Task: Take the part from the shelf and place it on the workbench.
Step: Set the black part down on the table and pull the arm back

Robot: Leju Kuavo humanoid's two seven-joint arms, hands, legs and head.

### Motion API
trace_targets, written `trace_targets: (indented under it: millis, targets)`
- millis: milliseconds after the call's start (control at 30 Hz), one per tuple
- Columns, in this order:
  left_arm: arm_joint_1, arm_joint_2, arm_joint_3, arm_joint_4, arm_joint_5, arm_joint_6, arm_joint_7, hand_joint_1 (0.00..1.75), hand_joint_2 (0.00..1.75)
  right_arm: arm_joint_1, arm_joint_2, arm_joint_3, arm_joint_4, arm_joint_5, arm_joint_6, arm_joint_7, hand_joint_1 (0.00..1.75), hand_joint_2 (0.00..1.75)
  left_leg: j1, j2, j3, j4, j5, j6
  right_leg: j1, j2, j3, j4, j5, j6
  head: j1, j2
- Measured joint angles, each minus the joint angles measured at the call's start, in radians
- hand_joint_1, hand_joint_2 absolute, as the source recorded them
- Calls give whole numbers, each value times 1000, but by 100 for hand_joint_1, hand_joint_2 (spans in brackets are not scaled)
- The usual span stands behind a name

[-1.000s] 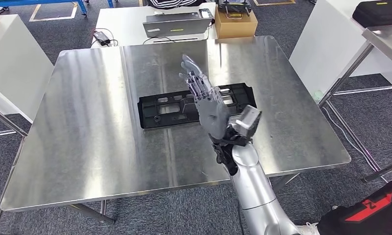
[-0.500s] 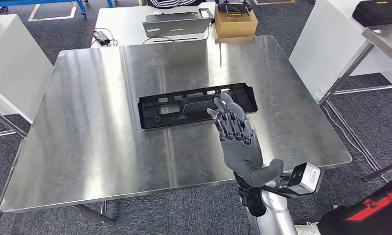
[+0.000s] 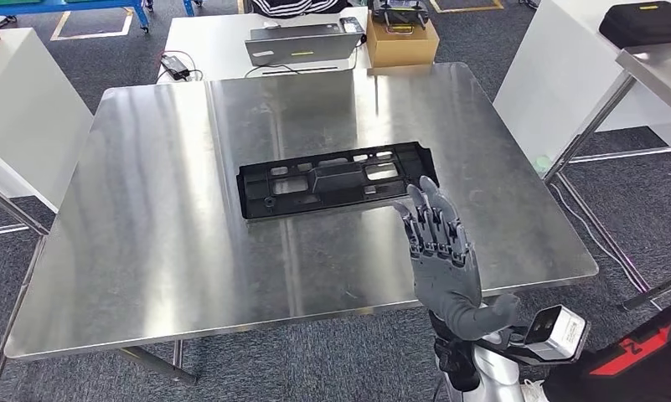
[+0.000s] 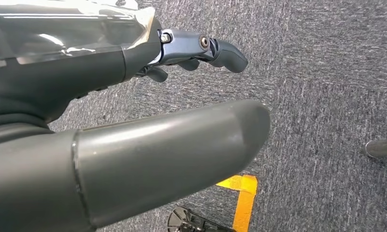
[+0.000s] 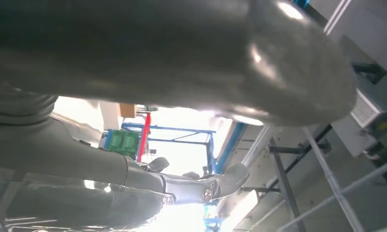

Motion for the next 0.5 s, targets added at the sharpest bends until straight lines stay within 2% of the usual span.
trace_targets:
  millis: [67,133,167,200,233,267,300,333,367,400,467,500]
  targets:
    - [-1,0,-1,0,0,2,0,0,0,6,1,-9,-3,-2,1,-3,0,0,-1,-1,-2,4,6,-11,4,2,-1,-15,22,-11,-1,0]
    - [-1,2,-2,0,0,3,0,0,0,9,2,-16,-4,-4,3,-4,0,0,2,-1,-9,9,6,-23,-3,1,-13,-20,29,-28,-1,0]
    - [0,2,-2,0,0,3,0,0,0,10,4,-18,-5,-4,3,-4,0,0,5,-1,-17,25,-14,-30,-7,-1,-17,-21,36,-38,-2,0]
    - [0,2,-3,0,0,4,0,0,0,11,5,-19,-6,-4,3,-4,0,0,9,0,-32,61,-49,-37,-11,-2,-22,-22,45,-48,-2,0]
    - [1,2,-4,0,0,4,0,0,0,12,7,-20,-6,-4,4,-4,0,0,13,0,-53,117,-97,-45,-11,-3,-29,-21,52,-53,-3,0]
    - [1,1,-5,0,0,4,0,0,0,14,7,-21,-6,-4,4,-4,0,0,16,1,-75,186,-144,-52,-10,-4,-37,-21,60,-55,-4,0]
    - [0,1,-6,0,0,4,0,0,0,16,8,-22,-6,-4,4,-4,0,0,21,1,-92,249,-178,-58,-10,-5,-47,-20,67,-54,-4,0]
    - [0,1,-6,0,0,4,0,0,0,18,8,-22,-6,-4,4,-4,0,0,24,2,-95,286,-193,-63,-10,-5,-56,-19,73,-52,-4,0]
    - [0,1,-7,0,0,4,0,0,0,20,8,-23,-6,-4,4,-4,0,0,28,3,-77,285,-188,-66,-11,-5,-63,-19,78,-48,-4,0]
    - [0,2,-8,0,0,4,0,0,0,21,8,-24,-6,-4,4,-4,0,0,32,4,-40,242,-169,-68,-12,-5,-68,-18,83,-45,-4,0]
    - [-1,2,-9,0,0,4,0,0,0,21,9,-26,-6,-4,6,-4,0,0,36,5,67,95,-127,-68,-13,-5,-74,-16,89,-36,-4,0]
    - [-2,2,-9,0,1,4,0,0,0,21,9,-28,-7,-4,7,-3,0,0,35,3,103,39,-114,-64,-11,-5,-75,-16,92,-31,-3,0]
